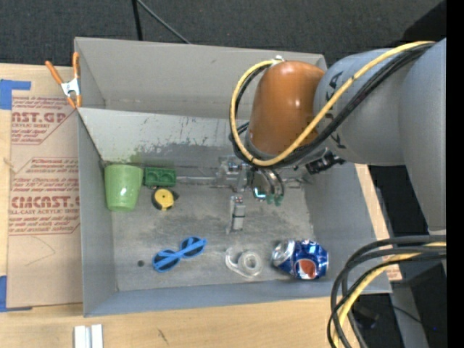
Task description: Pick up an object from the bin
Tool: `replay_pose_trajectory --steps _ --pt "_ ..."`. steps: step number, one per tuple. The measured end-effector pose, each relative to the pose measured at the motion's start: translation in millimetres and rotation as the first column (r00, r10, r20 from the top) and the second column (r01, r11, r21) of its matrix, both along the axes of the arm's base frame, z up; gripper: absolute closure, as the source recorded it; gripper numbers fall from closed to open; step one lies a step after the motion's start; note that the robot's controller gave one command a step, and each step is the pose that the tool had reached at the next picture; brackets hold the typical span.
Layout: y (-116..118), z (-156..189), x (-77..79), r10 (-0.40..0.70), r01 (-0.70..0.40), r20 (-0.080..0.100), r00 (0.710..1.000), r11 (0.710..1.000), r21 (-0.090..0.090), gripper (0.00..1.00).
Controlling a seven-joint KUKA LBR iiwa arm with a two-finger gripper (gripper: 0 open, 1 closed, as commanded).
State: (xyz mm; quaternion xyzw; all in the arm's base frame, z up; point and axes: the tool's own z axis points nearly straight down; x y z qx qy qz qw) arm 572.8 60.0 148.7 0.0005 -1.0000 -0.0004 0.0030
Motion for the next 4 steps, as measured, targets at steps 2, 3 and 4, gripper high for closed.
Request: replay_pose_trajectory --steps 2,3,4 --pt "97.5 -69.8 -83.3 0.409 -0.409 0.013 0.912 0.913 0.001 0.0" --pt "95.2 -70.8 -84.0 0.405 -0.405 0.007 0.914 0.914 0.001 1.0" --pt "140.3 -1.0 -73.3 0.424 -0.424 0.015 0.905 0.906 0.0 1.0"
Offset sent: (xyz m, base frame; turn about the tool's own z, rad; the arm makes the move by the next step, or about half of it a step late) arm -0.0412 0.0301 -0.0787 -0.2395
